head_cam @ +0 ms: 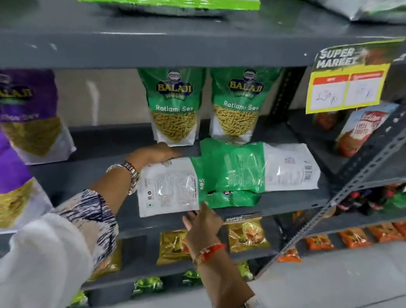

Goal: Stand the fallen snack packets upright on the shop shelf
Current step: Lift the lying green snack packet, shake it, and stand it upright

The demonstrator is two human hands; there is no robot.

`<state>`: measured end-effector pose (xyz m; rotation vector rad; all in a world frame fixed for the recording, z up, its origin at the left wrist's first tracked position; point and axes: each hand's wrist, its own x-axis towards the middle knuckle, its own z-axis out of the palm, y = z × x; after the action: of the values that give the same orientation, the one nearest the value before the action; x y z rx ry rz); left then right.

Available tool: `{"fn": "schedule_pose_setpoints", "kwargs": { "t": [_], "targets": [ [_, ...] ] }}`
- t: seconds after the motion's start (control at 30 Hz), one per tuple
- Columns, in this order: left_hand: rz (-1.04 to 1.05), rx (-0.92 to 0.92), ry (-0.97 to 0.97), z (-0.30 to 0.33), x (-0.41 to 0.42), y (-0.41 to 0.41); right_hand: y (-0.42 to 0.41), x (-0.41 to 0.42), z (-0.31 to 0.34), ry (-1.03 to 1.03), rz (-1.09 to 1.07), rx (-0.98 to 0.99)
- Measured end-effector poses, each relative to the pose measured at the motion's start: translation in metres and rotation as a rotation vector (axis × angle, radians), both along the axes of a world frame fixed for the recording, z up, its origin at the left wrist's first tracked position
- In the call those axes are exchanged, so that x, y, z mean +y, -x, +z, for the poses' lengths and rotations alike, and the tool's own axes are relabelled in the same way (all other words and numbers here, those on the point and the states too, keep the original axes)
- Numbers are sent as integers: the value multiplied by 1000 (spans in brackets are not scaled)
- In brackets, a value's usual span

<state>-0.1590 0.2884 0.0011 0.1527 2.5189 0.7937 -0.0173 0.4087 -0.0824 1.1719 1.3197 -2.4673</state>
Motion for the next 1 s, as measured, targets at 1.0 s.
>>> {"fn": "schedule_pose_setpoints", "kwargs": {
  "t": [1.0],
  "targets": [
    [618,12,-1227,-21,-132,-217,-94,-58,72,-470,-57,610]
  ]
}}
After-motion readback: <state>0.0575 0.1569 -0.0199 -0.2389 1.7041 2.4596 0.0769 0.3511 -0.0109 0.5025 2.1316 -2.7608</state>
